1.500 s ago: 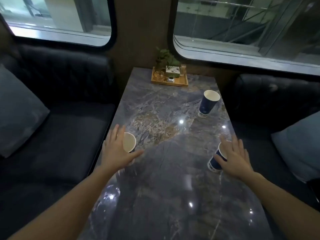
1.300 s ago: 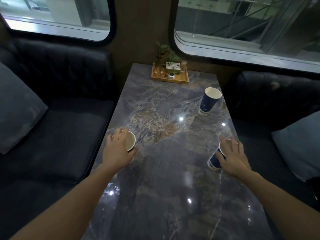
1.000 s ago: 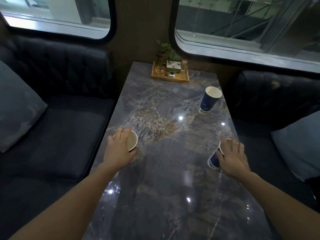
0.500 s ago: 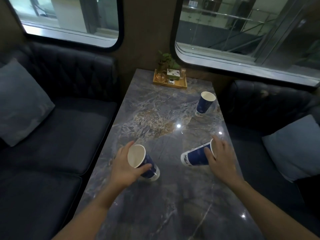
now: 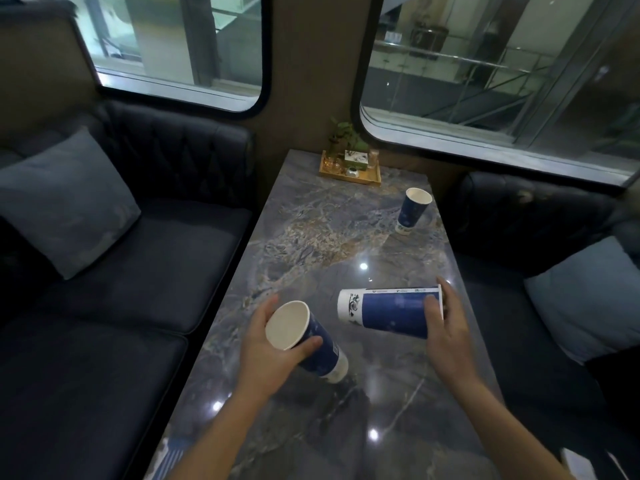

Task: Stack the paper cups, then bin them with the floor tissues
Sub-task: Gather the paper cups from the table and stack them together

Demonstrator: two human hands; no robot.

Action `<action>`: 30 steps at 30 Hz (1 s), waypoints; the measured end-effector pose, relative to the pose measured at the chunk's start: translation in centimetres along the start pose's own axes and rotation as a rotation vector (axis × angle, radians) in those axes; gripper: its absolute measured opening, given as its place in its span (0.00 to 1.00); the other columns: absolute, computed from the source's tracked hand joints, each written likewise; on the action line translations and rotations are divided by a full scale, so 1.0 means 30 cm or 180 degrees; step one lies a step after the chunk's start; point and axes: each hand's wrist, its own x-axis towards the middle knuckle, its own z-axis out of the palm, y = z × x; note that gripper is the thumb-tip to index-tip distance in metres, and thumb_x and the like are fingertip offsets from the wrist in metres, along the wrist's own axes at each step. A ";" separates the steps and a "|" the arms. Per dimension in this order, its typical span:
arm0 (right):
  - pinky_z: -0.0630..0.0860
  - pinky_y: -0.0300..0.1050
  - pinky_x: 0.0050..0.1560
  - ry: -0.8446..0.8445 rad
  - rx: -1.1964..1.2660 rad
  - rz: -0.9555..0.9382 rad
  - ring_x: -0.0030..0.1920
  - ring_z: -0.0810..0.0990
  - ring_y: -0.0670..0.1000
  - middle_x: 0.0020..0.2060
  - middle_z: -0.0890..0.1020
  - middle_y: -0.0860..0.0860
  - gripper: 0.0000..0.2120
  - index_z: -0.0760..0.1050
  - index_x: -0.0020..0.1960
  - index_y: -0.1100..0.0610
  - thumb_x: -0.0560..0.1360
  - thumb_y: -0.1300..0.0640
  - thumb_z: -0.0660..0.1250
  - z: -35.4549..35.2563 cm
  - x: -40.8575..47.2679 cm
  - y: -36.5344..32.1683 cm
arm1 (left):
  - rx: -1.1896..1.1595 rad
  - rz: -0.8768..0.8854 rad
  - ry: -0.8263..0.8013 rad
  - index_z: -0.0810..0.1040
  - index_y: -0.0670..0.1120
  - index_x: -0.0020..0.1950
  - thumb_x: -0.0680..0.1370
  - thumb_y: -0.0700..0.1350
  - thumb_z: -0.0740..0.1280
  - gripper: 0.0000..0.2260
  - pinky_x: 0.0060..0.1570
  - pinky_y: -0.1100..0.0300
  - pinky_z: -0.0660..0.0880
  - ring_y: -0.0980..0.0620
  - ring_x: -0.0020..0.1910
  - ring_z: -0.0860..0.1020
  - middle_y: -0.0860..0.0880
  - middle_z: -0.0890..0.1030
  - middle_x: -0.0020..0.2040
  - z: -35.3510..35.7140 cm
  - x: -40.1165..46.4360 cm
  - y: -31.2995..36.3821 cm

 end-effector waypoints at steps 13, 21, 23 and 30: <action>0.67 0.31 0.55 -0.0112 0.0447 -0.0177 0.63 0.72 0.41 0.70 0.70 0.46 0.21 0.61 0.74 0.44 0.81 0.44 0.52 -0.055 -0.091 -0.163 | -0.0823 -0.0141 -0.0015 0.70 0.56 0.69 0.55 0.52 0.83 0.44 0.45 0.60 0.81 0.51 0.56 0.80 0.49 0.78 0.61 -0.063 -0.075 0.064; 0.66 0.18 0.50 -0.0280 0.0295 -0.0700 0.57 0.71 0.25 0.59 0.73 0.34 0.22 0.66 0.70 0.47 0.79 0.42 0.54 -0.023 -0.111 -0.277 | -0.0600 -0.0100 -0.0226 0.71 0.56 0.65 0.50 0.54 0.84 0.45 0.50 0.55 0.82 0.53 0.54 0.82 0.52 0.82 0.57 -0.052 -0.060 0.097; 0.65 0.16 0.49 -0.0392 0.0299 -0.0783 0.56 0.71 0.24 0.59 0.72 0.33 0.24 0.66 0.71 0.50 0.78 0.43 0.56 -0.009 -0.108 -0.291 | -0.0548 -0.0004 -0.0249 0.73 0.58 0.59 0.50 0.51 0.85 0.40 0.46 0.58 0.82 0.54 0.50 0.83 0.52 0.84 0.52 -0.047 -0.053 0.107; 0.73 0.54 0.67 -0.0784 0.0051 -0.0770 0.67 0.73 0.45 0.67 0.73 0.44 0.26 0.65 0.70 0.41 0.74 0.37 0.60 0.008 -0.093 -0.297 | -0.0352 0.0338 -0.0426 0.79 0.52 0.52 0.49 0.46 0.85 0.34 0.35 0.69 0.78 0.61 0.38 0.84 0.55 0.87 0.45 -0.033 -0.039 0.143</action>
